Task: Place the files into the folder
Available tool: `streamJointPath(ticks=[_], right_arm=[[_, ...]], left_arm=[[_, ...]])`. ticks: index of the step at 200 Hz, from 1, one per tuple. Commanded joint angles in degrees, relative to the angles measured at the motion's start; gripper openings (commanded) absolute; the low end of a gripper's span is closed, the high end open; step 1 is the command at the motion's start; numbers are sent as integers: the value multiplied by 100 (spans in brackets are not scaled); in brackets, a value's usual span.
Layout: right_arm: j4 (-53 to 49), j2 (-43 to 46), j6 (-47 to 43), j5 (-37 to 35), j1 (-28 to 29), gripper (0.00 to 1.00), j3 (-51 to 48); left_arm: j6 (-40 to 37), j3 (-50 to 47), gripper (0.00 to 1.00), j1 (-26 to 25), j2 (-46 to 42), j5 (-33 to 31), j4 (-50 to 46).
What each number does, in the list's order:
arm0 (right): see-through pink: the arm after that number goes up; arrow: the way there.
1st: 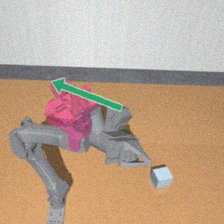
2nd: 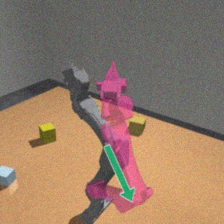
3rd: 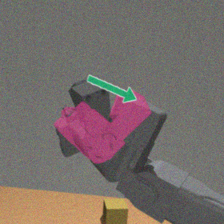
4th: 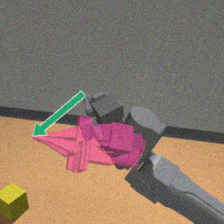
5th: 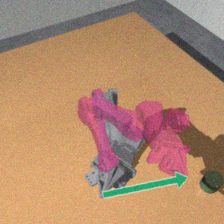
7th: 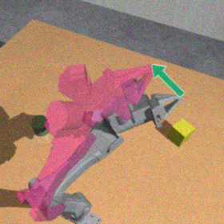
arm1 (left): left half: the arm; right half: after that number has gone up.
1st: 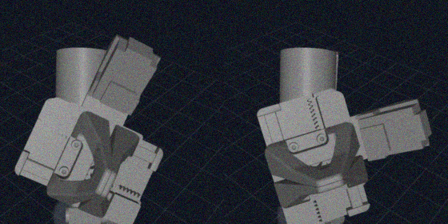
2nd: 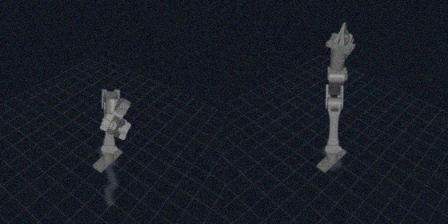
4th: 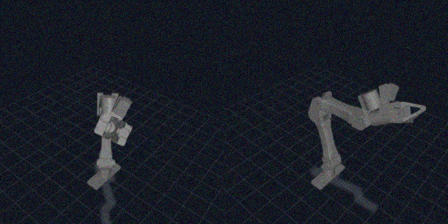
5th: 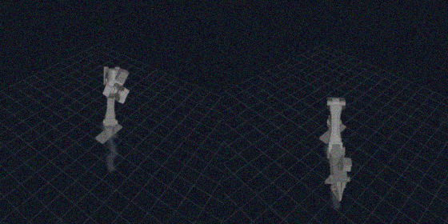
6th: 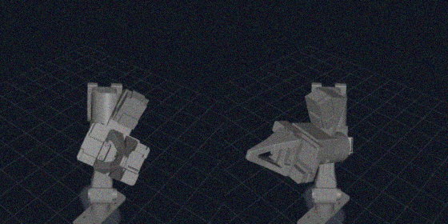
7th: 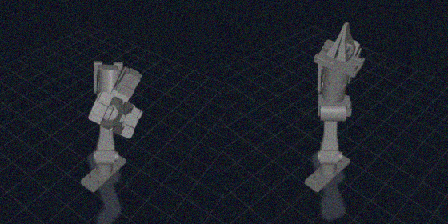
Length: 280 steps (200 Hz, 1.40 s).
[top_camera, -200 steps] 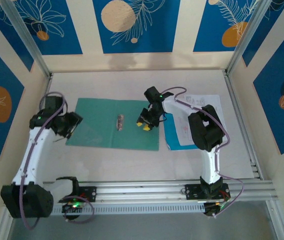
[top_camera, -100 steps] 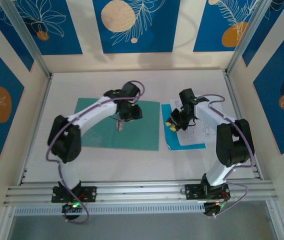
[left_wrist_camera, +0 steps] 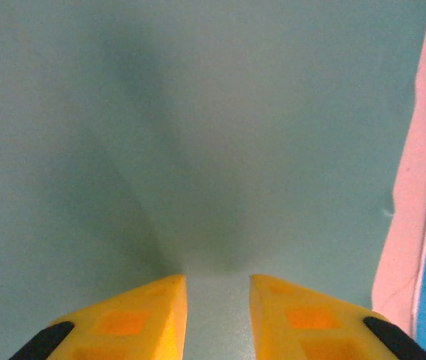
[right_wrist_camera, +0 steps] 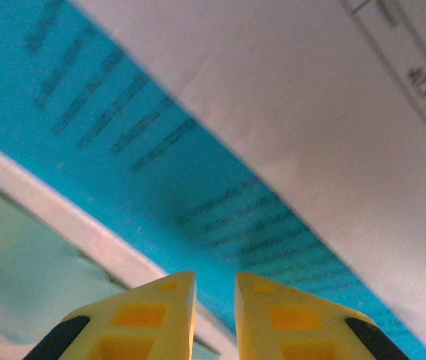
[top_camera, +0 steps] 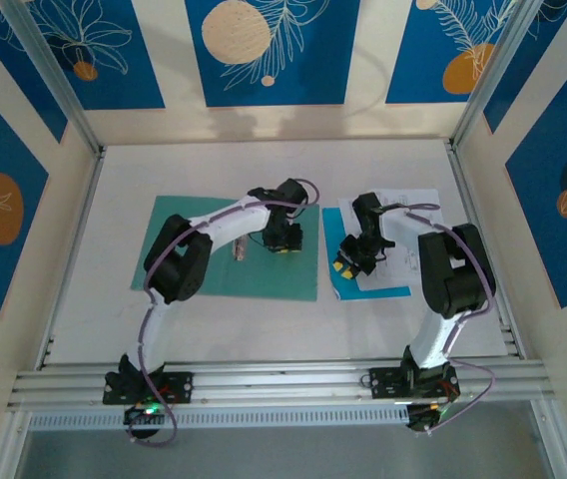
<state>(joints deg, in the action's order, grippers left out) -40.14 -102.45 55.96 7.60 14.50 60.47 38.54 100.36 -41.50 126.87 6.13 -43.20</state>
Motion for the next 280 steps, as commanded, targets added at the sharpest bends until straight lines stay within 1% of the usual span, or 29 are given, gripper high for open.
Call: streamJointPath(ticks=[1, 40, 82, 103, 119, 136, 154, 172, 193, 207, 219, 228, 249, 280], right_arm=[[-256, -160, -146, -109, -2, 22, 141], [-260, -182, -397, -146, 71, 22, 106], [-257, -144, -496, -69, 107, 22, -8], [-247, -84, -507, -20, 188, 22, 14], [-269, 89, -562, -38, 252, 24, 89], [-367, 315, -596, -112, 268, 28, 203], [-514, 608, -635, -216, 183, 32, 319], [-585, 905, -639, -284, -83, 34, 310], [-667, 1157, -641, -447, -552, 35, 232], [-669, 1241, -626, -499, -960, 35, 148], [-605, 1241, -617, -422, -1324, 35, 63], [-570, 1199, -622, -374, -1563, 35, 21], [-542, 1062, -649, -345, -2084, 35, -56], [-594, 915, -762, -429, -2689, 34, -120]], left_arm=[[-249, 101, 27, -155, 155, -66, -245], [-474, -135, 26, -382, 189, -64, -155], [-450, -247, 26, -491, 212, -60, -7], [-376, 37, 26, -508, 351, 30, 14], [-307, 361, 28, -526, 503, 163, 6], [-251, 679, 29, -548, 618, 257, 1], [-186, 775, 32, -551, 451, 219, 43], [-96, 746, 43, -527, 89, 30, 16], [114, 378, 48, -385, -517, -120, 116], [268, -89, 49, -143, -912, -96, 248], [329, -374, 48, 119, -1087, -36, 143], [245, -528, 48, 291, -1159, -10, 13], [-41, -846, 46, 639, -1271, -171, -233], [-353, -1284, 47, 1123, -1410, -403, -288]])
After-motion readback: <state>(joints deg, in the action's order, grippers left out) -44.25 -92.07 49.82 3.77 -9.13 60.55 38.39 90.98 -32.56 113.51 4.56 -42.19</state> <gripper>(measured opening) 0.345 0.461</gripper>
